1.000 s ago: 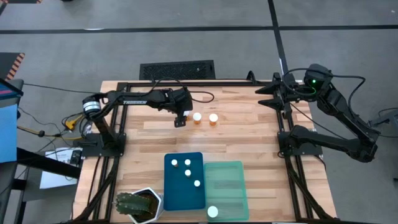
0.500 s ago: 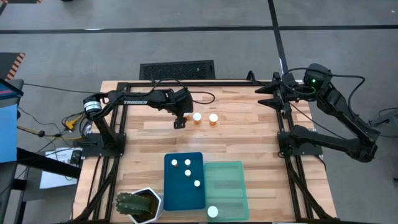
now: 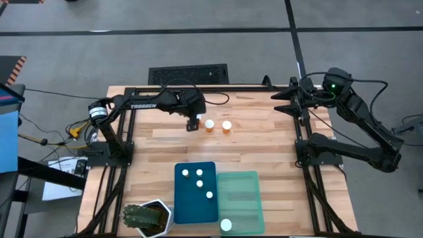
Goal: Pick and place medicine bottles into bin by pill shape (circle, oval)
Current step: Put the left large orange pill bottle into the green bin
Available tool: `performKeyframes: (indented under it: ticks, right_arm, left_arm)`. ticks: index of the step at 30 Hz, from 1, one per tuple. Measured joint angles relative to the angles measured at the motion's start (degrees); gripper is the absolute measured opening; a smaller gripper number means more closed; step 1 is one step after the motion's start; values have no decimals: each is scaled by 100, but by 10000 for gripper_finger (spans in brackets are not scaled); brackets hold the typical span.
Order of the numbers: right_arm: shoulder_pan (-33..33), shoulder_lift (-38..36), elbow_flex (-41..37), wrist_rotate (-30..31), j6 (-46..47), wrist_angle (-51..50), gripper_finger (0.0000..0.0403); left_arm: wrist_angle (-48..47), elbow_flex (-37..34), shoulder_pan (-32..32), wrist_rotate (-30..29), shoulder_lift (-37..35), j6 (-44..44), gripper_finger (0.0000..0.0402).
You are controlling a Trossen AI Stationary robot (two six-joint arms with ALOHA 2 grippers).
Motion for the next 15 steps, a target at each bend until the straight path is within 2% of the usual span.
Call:
performKeyframes:
  ticks: [5, 15]
  right_arm:
    - [0, 0, 0, 0, -4, 0, 240]
    - [0, 0, 0, 0, -17, -2, 240]
  left_arm:
    - [-30, 108, -27, 210, 0, -62, 292]
    - [-2, 112, 83, 417, 92, 118, 294]
